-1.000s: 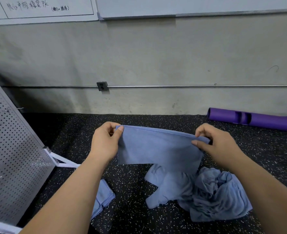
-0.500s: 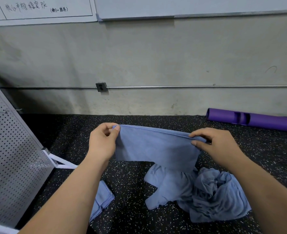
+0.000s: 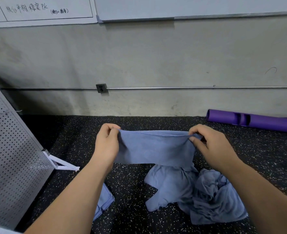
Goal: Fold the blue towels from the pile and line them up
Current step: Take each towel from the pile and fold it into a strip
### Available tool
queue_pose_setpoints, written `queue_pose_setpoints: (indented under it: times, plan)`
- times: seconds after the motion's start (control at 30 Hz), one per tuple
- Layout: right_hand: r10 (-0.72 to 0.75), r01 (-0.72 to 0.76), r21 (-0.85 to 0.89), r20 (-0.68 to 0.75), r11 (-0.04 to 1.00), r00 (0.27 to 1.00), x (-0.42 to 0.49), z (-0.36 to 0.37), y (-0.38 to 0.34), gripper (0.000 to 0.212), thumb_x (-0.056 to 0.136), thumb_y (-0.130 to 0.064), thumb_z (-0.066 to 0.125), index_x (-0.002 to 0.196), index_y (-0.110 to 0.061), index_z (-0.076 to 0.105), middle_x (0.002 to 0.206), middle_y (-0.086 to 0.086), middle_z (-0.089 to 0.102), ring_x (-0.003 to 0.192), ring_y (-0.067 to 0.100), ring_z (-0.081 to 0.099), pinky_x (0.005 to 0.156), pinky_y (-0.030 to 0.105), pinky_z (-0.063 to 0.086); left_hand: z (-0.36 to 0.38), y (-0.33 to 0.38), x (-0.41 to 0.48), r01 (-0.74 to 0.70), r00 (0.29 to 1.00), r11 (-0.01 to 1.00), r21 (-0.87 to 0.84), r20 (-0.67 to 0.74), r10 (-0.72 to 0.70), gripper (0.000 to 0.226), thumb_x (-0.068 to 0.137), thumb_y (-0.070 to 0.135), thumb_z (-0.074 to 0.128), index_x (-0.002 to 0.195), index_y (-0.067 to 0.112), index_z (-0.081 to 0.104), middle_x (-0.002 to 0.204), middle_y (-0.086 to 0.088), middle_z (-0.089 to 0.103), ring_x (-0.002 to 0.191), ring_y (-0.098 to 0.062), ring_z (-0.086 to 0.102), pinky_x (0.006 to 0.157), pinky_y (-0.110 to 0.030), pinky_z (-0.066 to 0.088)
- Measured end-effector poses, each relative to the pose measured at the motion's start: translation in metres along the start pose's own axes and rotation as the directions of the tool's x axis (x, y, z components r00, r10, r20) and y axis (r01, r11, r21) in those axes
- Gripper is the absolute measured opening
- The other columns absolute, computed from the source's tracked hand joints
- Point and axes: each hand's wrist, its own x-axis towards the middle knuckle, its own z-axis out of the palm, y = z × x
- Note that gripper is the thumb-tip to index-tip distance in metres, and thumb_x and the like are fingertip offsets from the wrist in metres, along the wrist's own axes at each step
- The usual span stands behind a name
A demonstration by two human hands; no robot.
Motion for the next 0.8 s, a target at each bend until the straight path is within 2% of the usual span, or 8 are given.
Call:
queue_pose_setpoints:
  times: [0.1,0.17,0.27,0.4,0.53,0.6,0.73,0.8]
  plan:
    - [-0.035,0.035,0.026,-0.008,0.999,0.999,0.000,0.005,-0.012,0.019,0.104,-0.015,0.061,0.104,-0.034,0.060,0.100,-0.021,0.060,0.090,0.002,0.059,0.073,0.015,0.040,0.007,0.010,-0.010,-0.034,0.997,0.999,-0.011,0.065,0.035,0.021,0.100,0.012,0.053,0.090,0.018,0.070,0.091,0.011,0.067,0.089,-0.005,0.056,0.081,-0.029,0.040]
    - [-0.052,0.053,0.041,-0.009,0.998,0.999,-0.002,0.010,-0.021,0.019,0.104,-0.014,0.061,0.108,-0.033,0.060,0.105,-0.022,0.059,0.095,0.000,0.059,0.078,0.011,0.039,0.011,0.015,-0.021,-0.137,0.972,0.990,0.019,0.196,0.131,0.014,0.102,0.021,0.062,0.091,0.020,0.070,0.088,0.016,0.068,0.087,0.001,0.059,0.082,-0.026,0.042]
    - [-0.110,0.108,0.076,0.009,0.991,0.994,-0.004,0.016,-0.035,0.022,0.103,-0.011,0.061,0.109,-0.032,0.061,0.109,-0.022,0.059,0.102,0.002,0.061,0.083,0.012,0.040,0.018,0.017,-0.036,-0.397,0.853,0.910,0.123,0.416,0.315,0.011,0.096,0.043,0.074,0.102,0.035,0.070,0.104,0.012,0.067,0.102,-0.003,0.063,0.090,-0.019,0.047]
    - [-0.184,0.178,0.154,0.026,0.972,0.983,-0.007,0.021,-0.049,0.027,0.100,-0.005,0.065,0.108,-0.030,0.063,0.110,-0.018,0.062,0.104,0.007,0.063,0.085,0.018,0.045,0.030,0.018,-0.052,-0.571,0.688,0.818,0.068,0.583,0.432,0.019,0.094,0.039,0.078,0.111,0.033,0.073,0.117,0.012,0.065,0.118,-0.012,0.062,0.103,-0.025,0.046]
    - [-0.193,0.183,0.188,0.039,0.965,0.980,-0.010,0.024,-0.053,0.028,0.098,-0.002,0.067,0.109,-0.028,0.066,0.110,-0.015,0.064,0.102,0.012,0.065,0.084,0.028,0.050,0.035,0.017,-0.058,-0.503,0.694,0.861,0.072,0.628,0.352,0.013,0.095,0.034,0.078,0.106,0.030,0.073,0.107,0.015,0.072,0.105,-0.007,0.068,0.093,-0.027,0.050]
    - [-0.182,0.173,0.204,0.026,0.964,0.983,-0.010,0.024,-0.053,0.027,0.097,-0.003,0.068,0.107,-0.028,0.068,0.108,-0.015,0.066,0.102,0.012,0.067,0.084,0.031,0.052,0.036,0.017,-0.057,-0.463,0.701,0.884,0.060,0.636,0.324,0.012,0.095,0.032,0.078,0.105,0.028,0.071,0.103,0.014,0.074,0.101,-0.007,0.069,0.093,-0.029,0.051]
    - [-0.126,0.124,0.263,-0.010,0.957,0.992,-0.009,0.023,-0.054,0.022,0.097,-0.009,0.071,0.104,-0.030,0.071,0.105,-0.015,0.070,0.102,0.012,0.069,0.087,0.026,0.052,0.037,0.017,-0.054,-0.377,0.687,0.926,0.001,0.672,0.278,0.010,0.098,0.027,0.076,0.100,0.023,0.067,0.091,0.009,0.071,0.085,-0.008,0.066,0.085,-0.031,0.050]
    - [-0.100,0.102,0.294,-0.021,0.950,0.995,-0.009,0.022,-0.056,0.023,0.096,-0.008,0.071,0.103,-0.030,0.071,0.104,-0.014,0.070,0.102,0.012,0.069,0.087,0.023,0.051,0.036,0.018,-0.053,-0.330,0.680,0.944,-0.026,0.686,0.256,0.007,0.100,0.022,0.073,0.100,0.018,0.068,0.097,0.002,0.074,0.094,-0.017,0.069,0.092,-0.039,0.053]
